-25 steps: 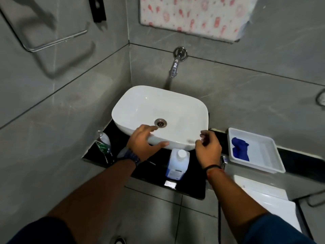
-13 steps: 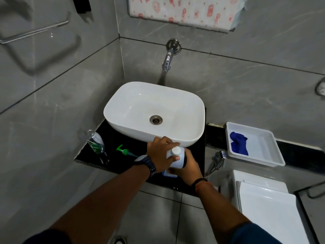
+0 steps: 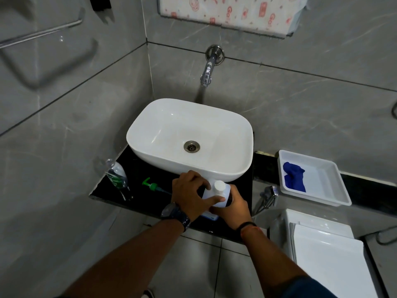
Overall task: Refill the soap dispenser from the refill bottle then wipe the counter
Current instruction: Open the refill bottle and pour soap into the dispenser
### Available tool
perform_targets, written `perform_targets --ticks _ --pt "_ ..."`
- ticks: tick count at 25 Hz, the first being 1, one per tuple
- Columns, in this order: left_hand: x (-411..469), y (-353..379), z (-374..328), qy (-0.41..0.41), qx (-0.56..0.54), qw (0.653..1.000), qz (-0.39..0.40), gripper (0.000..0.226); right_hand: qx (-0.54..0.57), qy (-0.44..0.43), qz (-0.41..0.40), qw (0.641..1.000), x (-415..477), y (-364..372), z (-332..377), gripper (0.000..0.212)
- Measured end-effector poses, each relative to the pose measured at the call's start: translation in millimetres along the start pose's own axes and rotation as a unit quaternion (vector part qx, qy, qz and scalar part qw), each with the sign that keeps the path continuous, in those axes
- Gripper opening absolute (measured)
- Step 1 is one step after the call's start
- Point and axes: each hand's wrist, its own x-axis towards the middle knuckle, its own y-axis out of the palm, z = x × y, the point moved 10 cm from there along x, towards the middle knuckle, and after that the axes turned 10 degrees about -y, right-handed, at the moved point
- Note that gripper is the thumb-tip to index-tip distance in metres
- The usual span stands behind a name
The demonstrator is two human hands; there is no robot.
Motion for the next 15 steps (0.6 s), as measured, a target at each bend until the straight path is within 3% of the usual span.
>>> perform_targets --ticks 3,7,11,15 --pt "7 9 -14 0.021 -0.026 0.998 0.053 0.055 -0.016 -0.012 0.028 0.999 3 3 2 0.073" --pt "-1 32 -33 0.068 -0.028 0.986 0.149 0.045 -0.030 -0.020 0.047 0.998 8 1 0 0.072" --pt "4 16 -22 0.042 -0.017 0.994 0.102 0.065 -0.031 -0.024 0.057 0.998 11 0 -1 0.075" --pt "10 20 -30 0.058 0.015 0.992 0.107 0.045 -0.054 -0.024 0.074 0.996 15 4 -2 0.077"
